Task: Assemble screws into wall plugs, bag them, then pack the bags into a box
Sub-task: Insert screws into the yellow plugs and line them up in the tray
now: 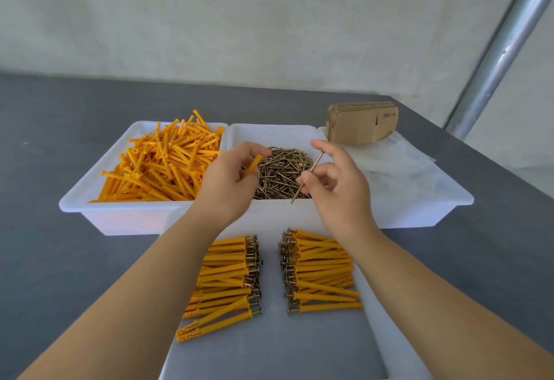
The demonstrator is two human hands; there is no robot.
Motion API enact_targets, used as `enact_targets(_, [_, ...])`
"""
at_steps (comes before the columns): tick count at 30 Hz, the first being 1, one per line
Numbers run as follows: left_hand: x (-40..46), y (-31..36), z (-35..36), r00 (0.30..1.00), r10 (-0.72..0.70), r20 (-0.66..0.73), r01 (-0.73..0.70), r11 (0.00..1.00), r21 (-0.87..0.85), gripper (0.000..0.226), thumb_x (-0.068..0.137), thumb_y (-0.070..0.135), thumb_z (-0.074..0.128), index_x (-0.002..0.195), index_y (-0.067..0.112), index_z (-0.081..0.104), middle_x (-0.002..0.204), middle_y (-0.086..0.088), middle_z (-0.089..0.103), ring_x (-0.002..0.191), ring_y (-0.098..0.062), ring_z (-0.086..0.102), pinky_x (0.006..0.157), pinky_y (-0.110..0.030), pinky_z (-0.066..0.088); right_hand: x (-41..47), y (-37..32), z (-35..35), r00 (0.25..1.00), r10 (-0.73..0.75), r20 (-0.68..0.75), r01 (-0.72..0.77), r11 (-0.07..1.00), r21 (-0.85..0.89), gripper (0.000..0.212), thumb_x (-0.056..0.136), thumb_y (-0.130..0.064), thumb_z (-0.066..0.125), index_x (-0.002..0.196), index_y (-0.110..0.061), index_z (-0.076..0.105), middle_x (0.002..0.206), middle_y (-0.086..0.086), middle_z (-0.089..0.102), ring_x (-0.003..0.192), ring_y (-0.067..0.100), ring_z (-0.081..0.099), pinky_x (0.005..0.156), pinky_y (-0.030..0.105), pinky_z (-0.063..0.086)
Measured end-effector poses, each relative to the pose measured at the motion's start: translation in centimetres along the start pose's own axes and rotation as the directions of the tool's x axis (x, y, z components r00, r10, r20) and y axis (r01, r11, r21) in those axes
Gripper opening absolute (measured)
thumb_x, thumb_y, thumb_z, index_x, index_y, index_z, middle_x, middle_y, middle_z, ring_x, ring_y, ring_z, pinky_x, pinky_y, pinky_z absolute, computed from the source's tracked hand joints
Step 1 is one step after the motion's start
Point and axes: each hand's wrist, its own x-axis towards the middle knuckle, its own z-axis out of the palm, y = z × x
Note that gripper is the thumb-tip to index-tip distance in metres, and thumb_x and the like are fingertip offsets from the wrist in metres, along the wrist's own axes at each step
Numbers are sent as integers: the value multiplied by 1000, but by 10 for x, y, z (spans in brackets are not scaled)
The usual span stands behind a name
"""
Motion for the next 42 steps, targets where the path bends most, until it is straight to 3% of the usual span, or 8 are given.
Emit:
enact_targets(5, [-9,9,23,968,-68,241,116,975,-191,23,101,7,48,105,14,69,74,2,61,51,-5,41,46,-13,34,2,2,-5,992,51,-114,-40,994,101,42,94,-9,61,131,-25,52,79,-5,74,76,6,70,82,31,57])
enact_targets(10, [-13,6,30,947,-94,308,184,942,-279,16,99,9,54,101,12,70,83,-3,75,53,-10,46,47,-19,37,4,5,-5,976,161,-148,-125,967,223,40,94,-7,60,128,-25,52,81,-3,75,74,7,71,75,29,57])
enact_targets(16, [-13,3,28,936,-124,330,227,927,-297,16,99,10,56,106,10,70,87,-6,76,53,-10,48,48,-24,37,3,6,-2,990,139,-35,-128,968,218,39,94,-5,60,129,-23,55,83,1,75,76,8,71,68,23,56])
enact_targets(21, [-9,5,22,941,-151,304,257,902,-348,21,97,10,59,118,14,57,85,-8,77,52,-11,49,49,-24,40,1,7,-3,998,50,35,-53,994,92,19,97,-19,60,110,-26,73,104,-8,71,99,0,64,81,15,48])
enact_targets(25, [-10,9,18,939,-148,311,243,925,-293,24,97,5,52,119,14,55,58,3,63,50,-10,48,48,-26,37,-5,5,8,984,-25,177,27,1000,-11,22,93,-15,65,112,-22,73,105,-5,65,95,6,62,81,21,52])
enact_targets(29, [-6,11,10,938,-233,256,300,916,-266,33,96,5,33,119,18,53,53,-5,55,49,-14,46,48,-29,31,-5,3,7,959,-152,239,181,978,-106,22,87,-15,73,109,-18,75,94,-6,66,80,7,60,68,12,42])
enact_targets(34, [-5,10,-4,968,-157,196,167,985,-37,28,101,16,32,115,20,55,68,-6,73,58,-15,68,55,-27,47,-12,-4,10,925,-195,325,301,899,-317,18,85,-17,73,102,-23,77,85,-14,68,73,3,55,67,21,46])
enact_targets(42, [11,-22,-34,939,-43,-340,182,903,390,26,100,25,46,110,11,66,99,-8,69,89,-27,62,70,-37,50,-32,-12,44,829,-146,539,389,843,-371,18,92,-14,63,106,-16,74,103,0,61,88,17,58,79,33,49])
